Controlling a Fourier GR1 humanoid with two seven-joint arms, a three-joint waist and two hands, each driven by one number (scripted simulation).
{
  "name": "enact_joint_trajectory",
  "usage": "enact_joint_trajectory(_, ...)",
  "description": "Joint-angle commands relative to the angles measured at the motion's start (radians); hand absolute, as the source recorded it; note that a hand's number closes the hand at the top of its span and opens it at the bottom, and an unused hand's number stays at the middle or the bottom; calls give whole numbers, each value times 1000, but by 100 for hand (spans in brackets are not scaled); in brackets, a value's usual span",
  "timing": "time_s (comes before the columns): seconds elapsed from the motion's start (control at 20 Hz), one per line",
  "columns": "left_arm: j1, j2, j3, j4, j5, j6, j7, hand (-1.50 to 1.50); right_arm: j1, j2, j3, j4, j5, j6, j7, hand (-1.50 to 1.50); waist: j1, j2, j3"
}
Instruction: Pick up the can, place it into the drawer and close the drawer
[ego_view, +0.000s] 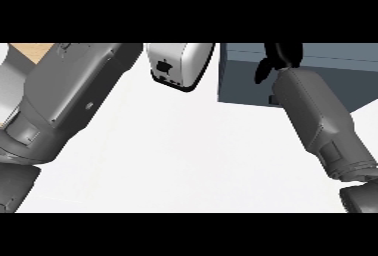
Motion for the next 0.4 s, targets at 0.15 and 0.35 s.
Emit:
enact_joint_trajectory(0.15,87,26,-12,-106,0,-20,9,-150,-109,29,-121,-34,-138,-12,-88,-150,23,-5,-3)
enact_joint_trajectory(0.35,105,84,6,-181,14,-19,77,-150,-91,42,-141,-9,-152,-32,-134,-150,20,-8,-4)
